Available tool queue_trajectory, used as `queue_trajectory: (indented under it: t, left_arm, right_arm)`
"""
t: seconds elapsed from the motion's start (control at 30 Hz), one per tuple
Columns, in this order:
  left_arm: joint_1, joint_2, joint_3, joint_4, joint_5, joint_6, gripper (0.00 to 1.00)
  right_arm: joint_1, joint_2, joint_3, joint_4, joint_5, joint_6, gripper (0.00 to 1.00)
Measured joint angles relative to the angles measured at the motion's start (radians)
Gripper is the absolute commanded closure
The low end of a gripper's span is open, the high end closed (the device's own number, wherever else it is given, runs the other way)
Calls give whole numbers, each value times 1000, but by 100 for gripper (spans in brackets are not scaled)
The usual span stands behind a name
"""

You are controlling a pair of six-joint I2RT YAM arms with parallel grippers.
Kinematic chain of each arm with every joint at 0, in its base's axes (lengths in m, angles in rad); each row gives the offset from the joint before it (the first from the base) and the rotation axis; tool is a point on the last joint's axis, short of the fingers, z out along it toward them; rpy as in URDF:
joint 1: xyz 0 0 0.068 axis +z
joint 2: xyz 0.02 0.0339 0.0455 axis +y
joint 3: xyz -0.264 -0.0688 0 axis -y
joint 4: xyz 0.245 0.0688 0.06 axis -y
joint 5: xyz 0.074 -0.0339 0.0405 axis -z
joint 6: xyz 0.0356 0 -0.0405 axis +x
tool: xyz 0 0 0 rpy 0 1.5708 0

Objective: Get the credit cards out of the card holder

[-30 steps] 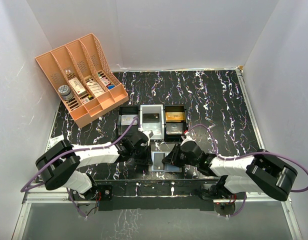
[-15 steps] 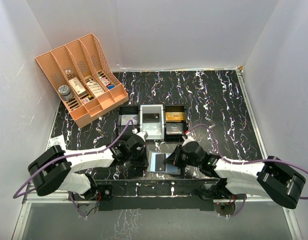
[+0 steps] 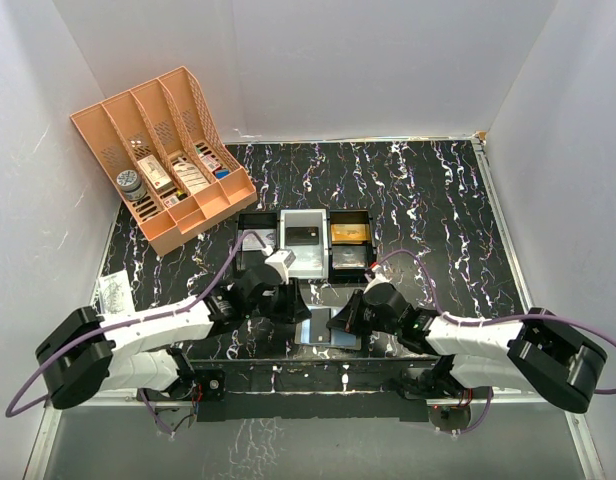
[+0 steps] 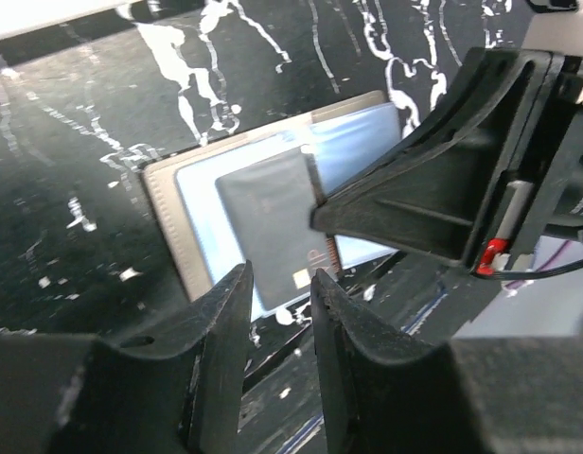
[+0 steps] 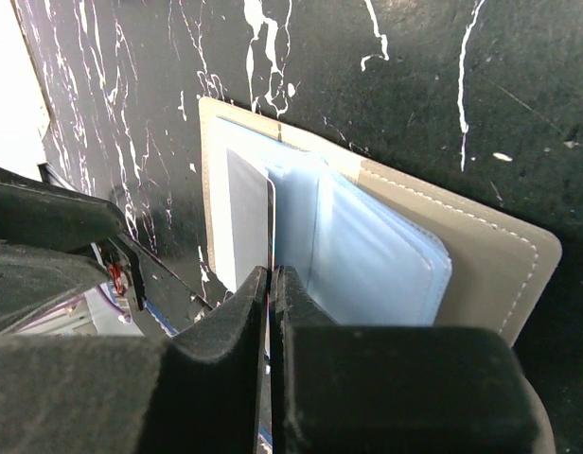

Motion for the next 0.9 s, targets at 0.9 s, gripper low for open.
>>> queue_trajectory:
  t: [0.9]
  left_arm:
    - [-36,248,34,34,69,-102,73]
  right_arm:
    - [-34,-42,45,-117,-48,-49,96]
